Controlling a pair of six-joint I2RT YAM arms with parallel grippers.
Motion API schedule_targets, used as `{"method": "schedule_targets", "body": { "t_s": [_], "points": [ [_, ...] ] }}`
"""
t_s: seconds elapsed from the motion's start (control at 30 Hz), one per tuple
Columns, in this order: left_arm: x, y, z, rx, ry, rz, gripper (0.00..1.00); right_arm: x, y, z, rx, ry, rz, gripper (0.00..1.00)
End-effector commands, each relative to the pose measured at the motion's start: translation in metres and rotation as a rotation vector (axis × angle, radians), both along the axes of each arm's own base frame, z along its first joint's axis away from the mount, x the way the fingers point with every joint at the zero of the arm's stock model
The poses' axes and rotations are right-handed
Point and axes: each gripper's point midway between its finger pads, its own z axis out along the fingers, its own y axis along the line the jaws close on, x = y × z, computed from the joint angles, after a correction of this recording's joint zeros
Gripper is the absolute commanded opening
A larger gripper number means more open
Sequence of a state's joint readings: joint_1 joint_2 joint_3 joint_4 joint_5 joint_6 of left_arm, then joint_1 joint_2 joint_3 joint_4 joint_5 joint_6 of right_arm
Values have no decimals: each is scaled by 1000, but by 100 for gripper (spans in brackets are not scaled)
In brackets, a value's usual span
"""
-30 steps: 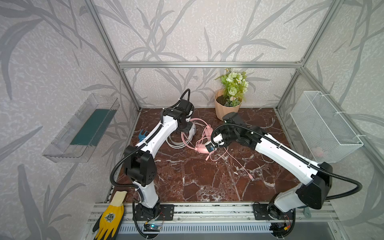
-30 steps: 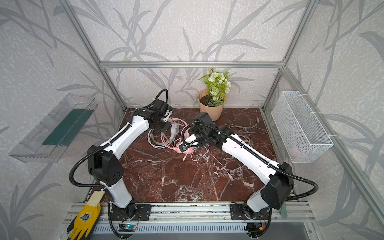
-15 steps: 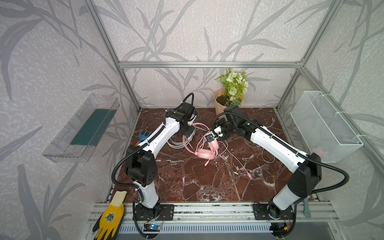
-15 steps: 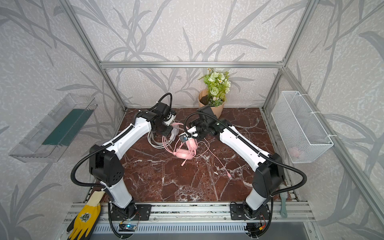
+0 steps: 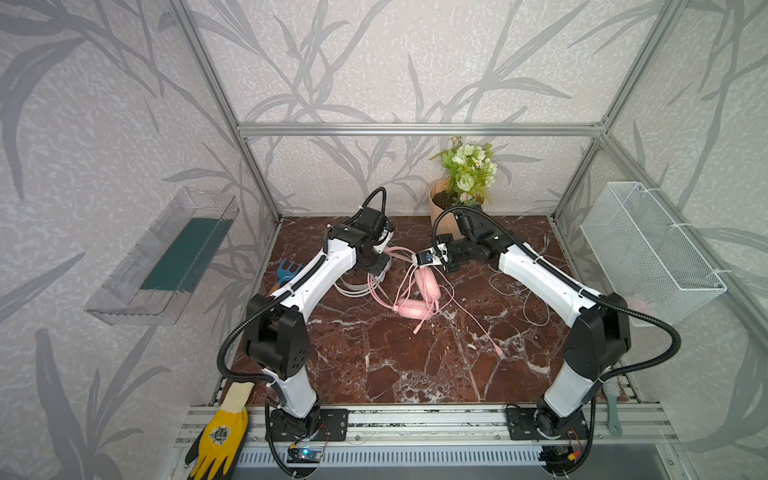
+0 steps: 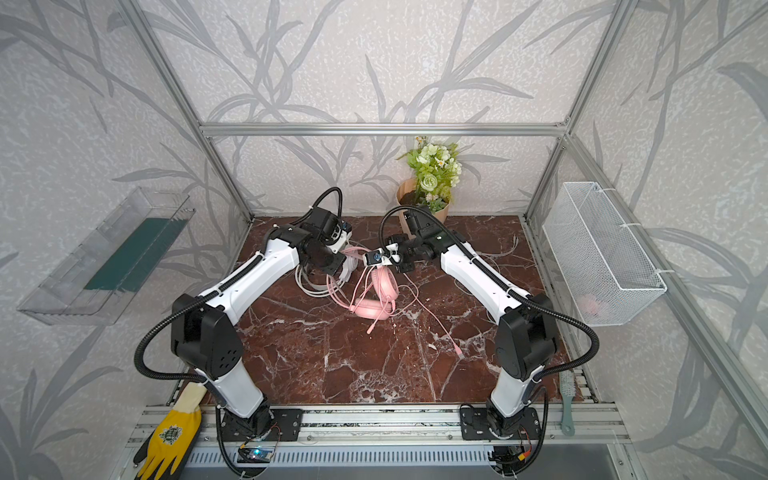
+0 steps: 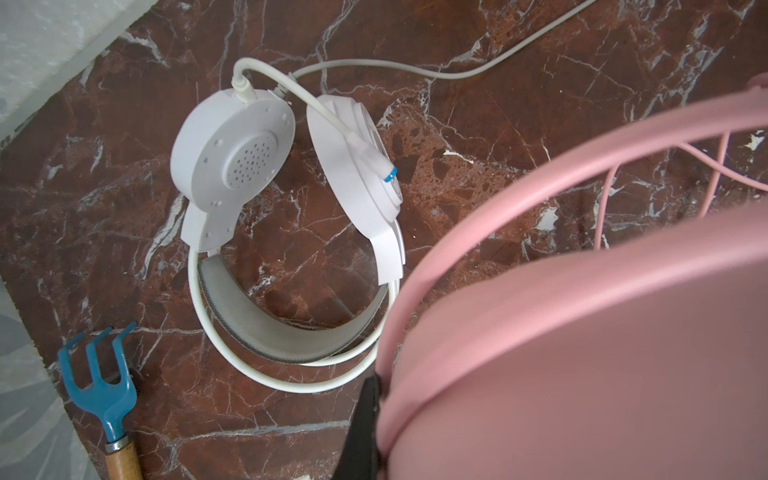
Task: Wrap the headphones
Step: 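Loop the pink cable over the headset band with the right gripper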
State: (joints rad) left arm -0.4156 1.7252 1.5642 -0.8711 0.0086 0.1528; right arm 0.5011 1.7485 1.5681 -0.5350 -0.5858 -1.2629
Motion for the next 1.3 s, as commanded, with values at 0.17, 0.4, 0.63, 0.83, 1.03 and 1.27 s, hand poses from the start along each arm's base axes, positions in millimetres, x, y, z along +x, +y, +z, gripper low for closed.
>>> {"method": "schedule_targets", "body": {
  "t_s": [0.17, 0.4, 0.63, 0.83, 1.03, 1.27],
  "points": [
    [-12, -16, 31, -126, -45, -41, 0, 11, -1, -17, 45, 120, -37, 0],
    [-9, -19, 40, -155, -72, -35, 0, 18, -3, -21, 145, 215, -107, 15],
    [-10, -19, 38, -171, -64, -21, 0, 19, -11, -27, 222, 272, -164, 41],
    [-10, -22, 36, -196, -55, -17, 0, 21, -25, -28, 279, 323, -201, 52],
    [-9, -25, 33, -213, -45, -20, 0, 29, -39, -24, 328, 323, -271, 64],
    [-7, -26, 35, -244, -44, -16, 0, 36, -54, -16, 431, 369, -374, 72]
  ]
}}
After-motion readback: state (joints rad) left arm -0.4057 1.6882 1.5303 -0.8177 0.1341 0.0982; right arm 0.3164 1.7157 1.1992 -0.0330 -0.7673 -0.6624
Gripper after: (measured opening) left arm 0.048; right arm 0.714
